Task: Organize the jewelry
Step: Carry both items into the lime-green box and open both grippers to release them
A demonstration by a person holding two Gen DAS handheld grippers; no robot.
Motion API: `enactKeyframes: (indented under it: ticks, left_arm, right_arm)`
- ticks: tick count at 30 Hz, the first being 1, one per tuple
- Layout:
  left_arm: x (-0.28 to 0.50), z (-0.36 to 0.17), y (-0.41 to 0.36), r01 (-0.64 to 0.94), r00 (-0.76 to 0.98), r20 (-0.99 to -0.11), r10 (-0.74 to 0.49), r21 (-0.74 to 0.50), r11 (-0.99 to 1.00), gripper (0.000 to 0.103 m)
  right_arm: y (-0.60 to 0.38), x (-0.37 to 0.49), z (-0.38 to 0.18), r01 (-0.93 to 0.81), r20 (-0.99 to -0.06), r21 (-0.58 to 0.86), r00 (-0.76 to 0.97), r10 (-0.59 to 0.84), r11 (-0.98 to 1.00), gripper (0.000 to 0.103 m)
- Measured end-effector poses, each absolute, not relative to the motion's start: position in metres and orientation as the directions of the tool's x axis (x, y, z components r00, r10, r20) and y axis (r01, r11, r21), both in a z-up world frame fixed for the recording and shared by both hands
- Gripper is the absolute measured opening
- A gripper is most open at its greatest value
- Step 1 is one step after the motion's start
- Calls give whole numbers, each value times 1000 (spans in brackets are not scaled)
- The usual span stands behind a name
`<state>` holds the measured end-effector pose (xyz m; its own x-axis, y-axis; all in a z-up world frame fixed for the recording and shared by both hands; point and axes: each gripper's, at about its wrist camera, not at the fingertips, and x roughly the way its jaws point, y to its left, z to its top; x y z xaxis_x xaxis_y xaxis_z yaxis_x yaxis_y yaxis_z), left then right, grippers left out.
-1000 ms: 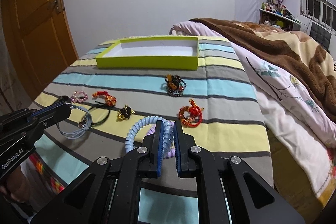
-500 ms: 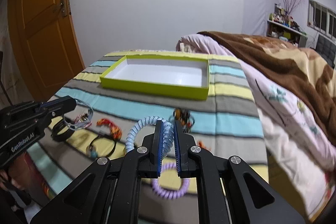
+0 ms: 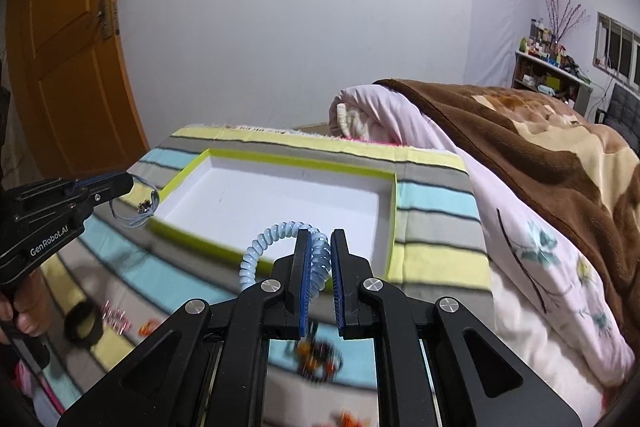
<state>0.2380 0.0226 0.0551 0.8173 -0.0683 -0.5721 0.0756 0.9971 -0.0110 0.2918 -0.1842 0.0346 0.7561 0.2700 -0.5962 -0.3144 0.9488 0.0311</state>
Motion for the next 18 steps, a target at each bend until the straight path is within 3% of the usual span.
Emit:
enactKeyframes:
  ticks: [18]
  left_arm:
    - [349,-2,41,27,715,-699,-21,-3,1000,3]
  right_arm:
    - [-179,420,-18,-268,-719,80,652,242,960,10]
